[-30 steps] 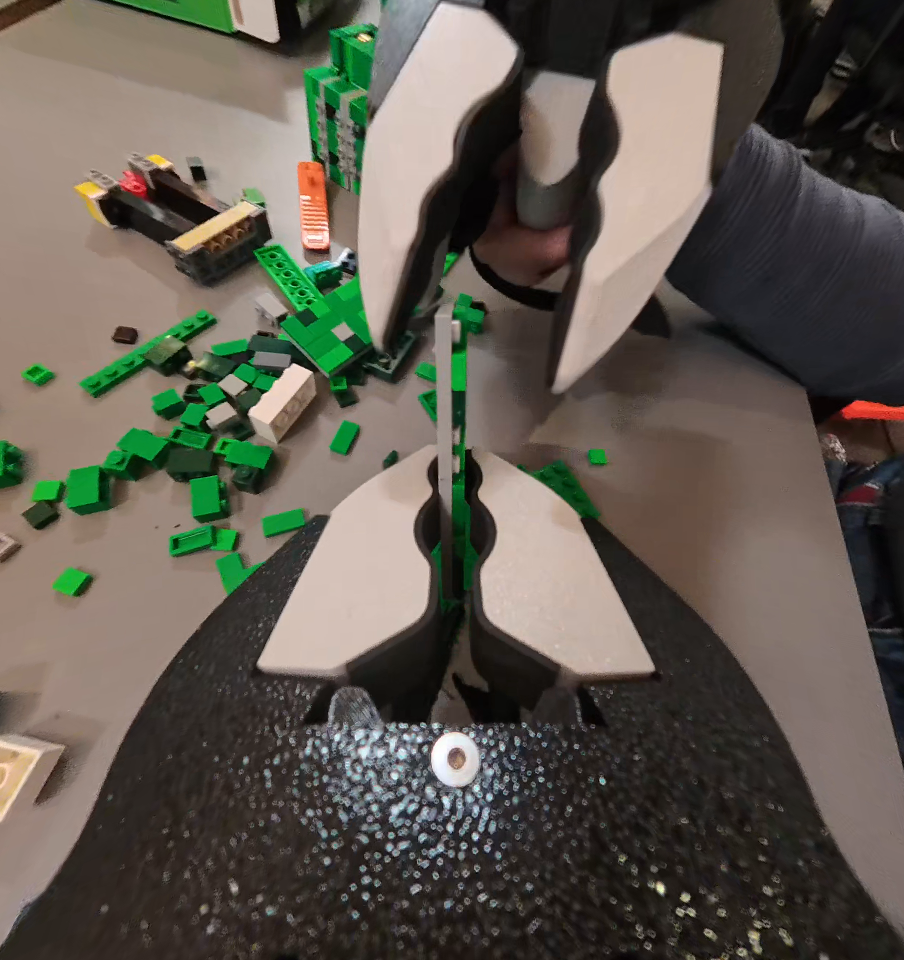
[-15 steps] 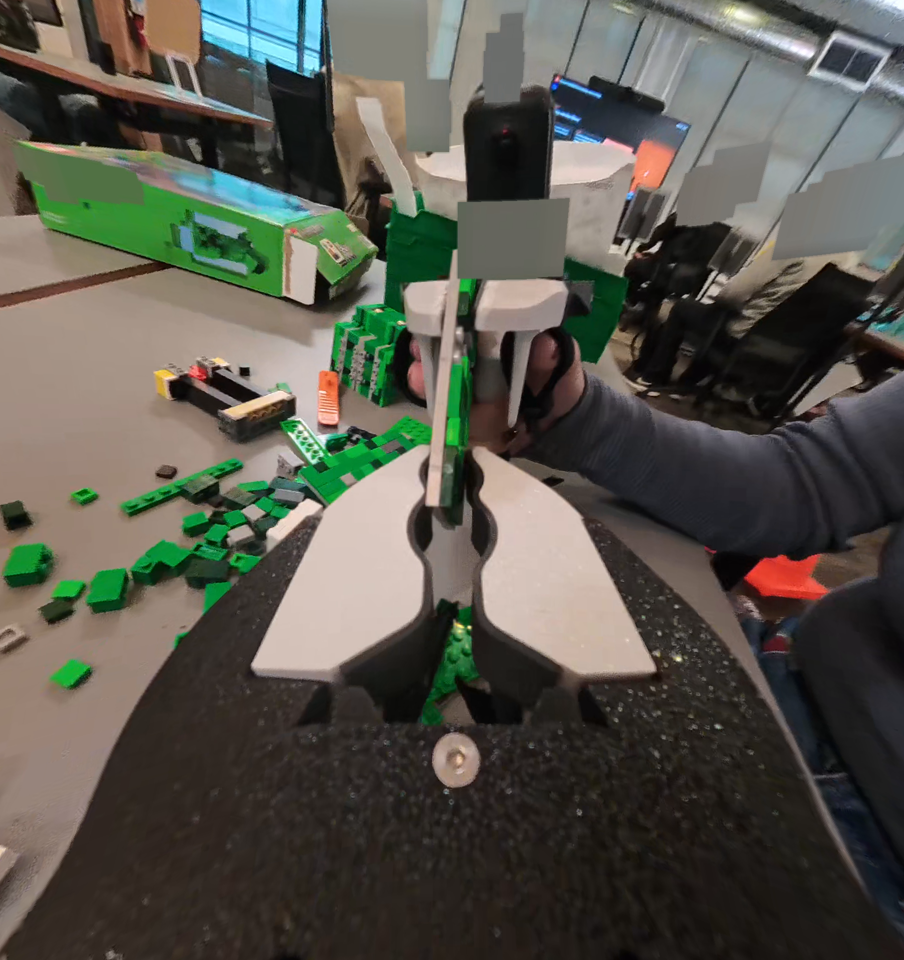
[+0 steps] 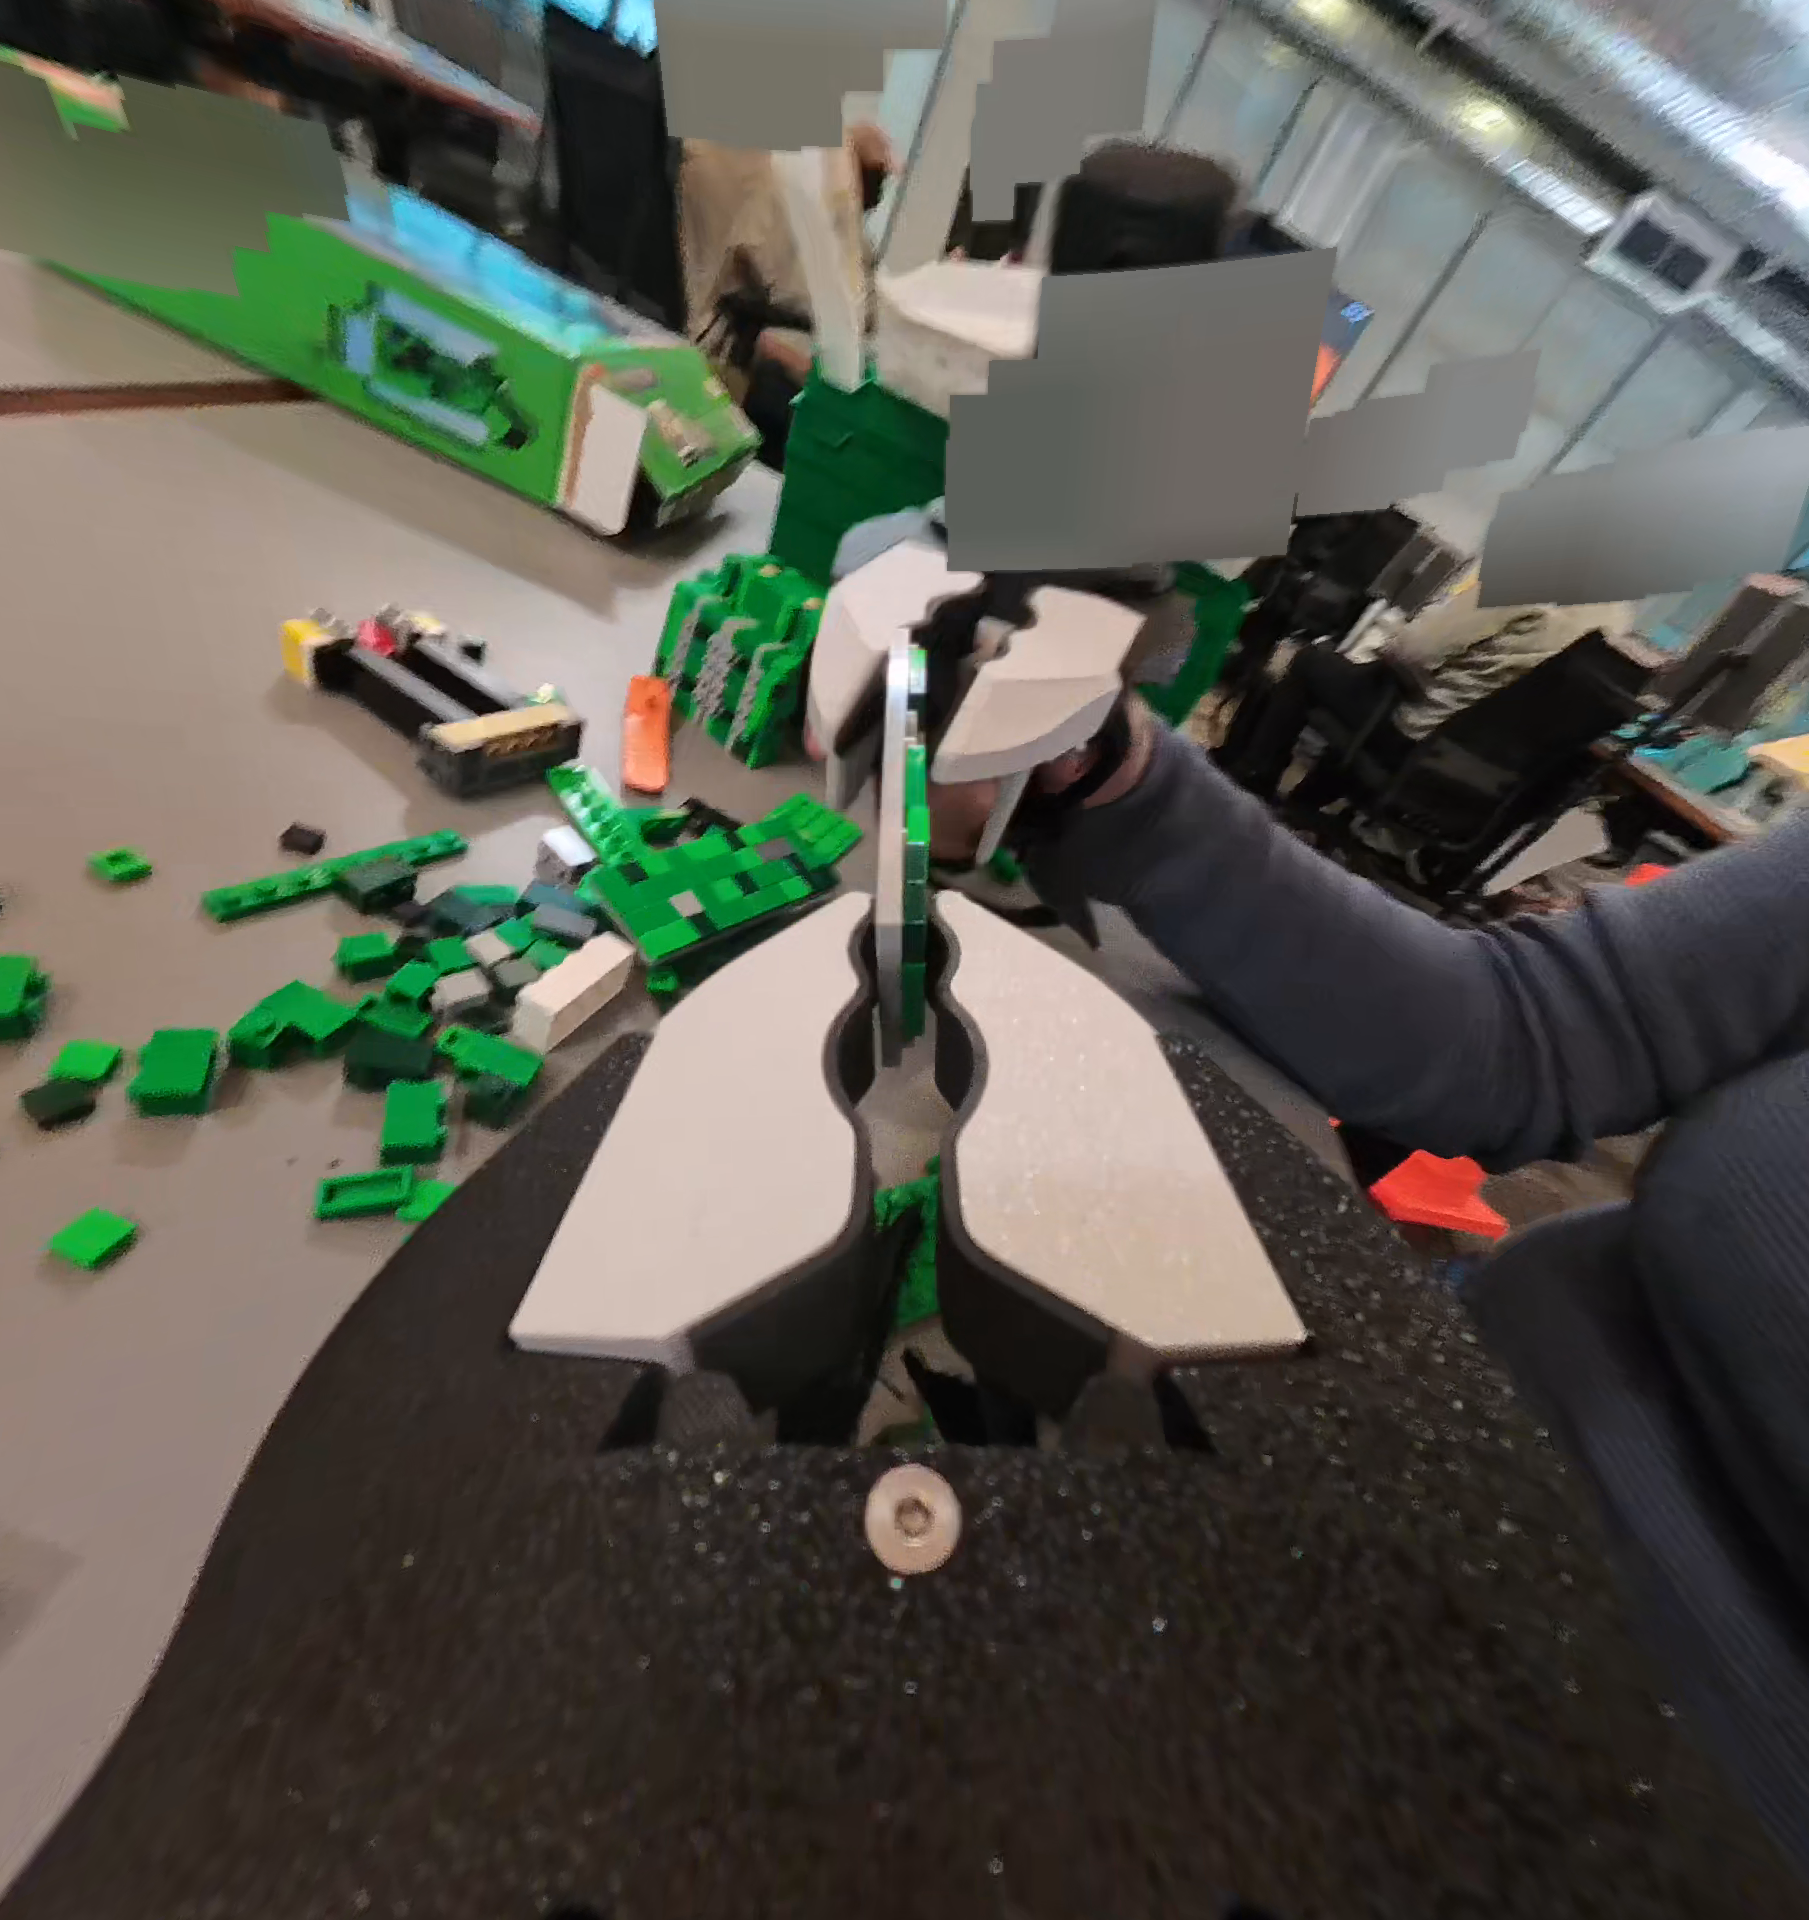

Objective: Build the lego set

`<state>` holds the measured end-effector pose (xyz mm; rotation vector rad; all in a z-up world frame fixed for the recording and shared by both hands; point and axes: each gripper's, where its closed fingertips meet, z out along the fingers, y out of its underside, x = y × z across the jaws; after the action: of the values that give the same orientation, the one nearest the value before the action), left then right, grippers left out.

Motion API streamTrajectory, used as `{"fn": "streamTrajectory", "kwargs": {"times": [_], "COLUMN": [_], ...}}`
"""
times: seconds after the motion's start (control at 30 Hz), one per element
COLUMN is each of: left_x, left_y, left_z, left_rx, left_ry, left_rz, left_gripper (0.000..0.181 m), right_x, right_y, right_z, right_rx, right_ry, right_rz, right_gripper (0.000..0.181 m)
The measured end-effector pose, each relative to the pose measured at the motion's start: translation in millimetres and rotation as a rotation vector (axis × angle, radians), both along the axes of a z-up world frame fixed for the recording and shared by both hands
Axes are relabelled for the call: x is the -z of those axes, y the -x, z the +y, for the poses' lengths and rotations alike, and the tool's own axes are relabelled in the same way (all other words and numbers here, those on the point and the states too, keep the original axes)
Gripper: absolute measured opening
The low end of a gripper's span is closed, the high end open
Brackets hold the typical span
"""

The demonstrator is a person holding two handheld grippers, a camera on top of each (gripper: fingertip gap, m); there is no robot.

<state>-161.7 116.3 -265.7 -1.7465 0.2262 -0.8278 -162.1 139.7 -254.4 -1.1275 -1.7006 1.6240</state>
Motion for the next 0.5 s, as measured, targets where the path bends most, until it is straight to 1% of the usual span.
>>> {"fn": "streamTrajectory", "kwargs": {"times": [0.03, 0.07, 0.1, 0.2, 0.3, 0.33, 0.4, 0.43, 0.47, 0.5], "left_x": [7, 15, 20, 22, 31, 33, 34, 34, 33, 33], "left_y": [4, 10, 15, 21, 24, 22, 15, 12, 8, 7], "left_z": [2, 4, 4, 3, -1, -3, -5, -6, -7, -6], "left_rx": [-0.036, -0.069, -0.091, -0.105, -0.104, -0.085, -0.043, -0.026, -0.007, -0.009], "left_ry": [0.04, 0.083, 0.117, 0.169, 0.233, 0.236, 0.234, 0.231, 0.218, 0.21], "left_rz": [0.034, 0.073, 0.095, 0.022, 0.044, 0.055, 0.077, 0.092, 0.1, 0.113], "left_gripper": [0.006, 0.006, 0.006, 0.006, 0.006, 0.006, 0.006, 0.006, 0.006, 0.006], "right_x": [3, 5, 7, 25, 43, 45, 50, 52, 51, 50], "right_y": [2, 3, 4, 9, 19, 22, 26, 27, 29, 30], "right_z": [5, 8, 7, 1, 2, 2, -2, -3, -1, 3], "right_rx": [0.053, 0.096, 0.119, 0.157, 0.211, 0.225, 0.223, 0.226, 0.249, 0.279], "right_ry": [-0.085, -0.178, -0.288, -0.681, -1.027, -1.112, -1.205, -1.232, -1.26, -1.277], "right_rz": [0.001, 0.013, 0.023, 0.018, -0.002, 0.006, 0.022, 0.029, 0.036, 0.034], "right_gripper": [0.027, 0.045, 0.053, 0.062, 0.067, 0.067, 0.064, 0.056, 0.041, 0.036]}}
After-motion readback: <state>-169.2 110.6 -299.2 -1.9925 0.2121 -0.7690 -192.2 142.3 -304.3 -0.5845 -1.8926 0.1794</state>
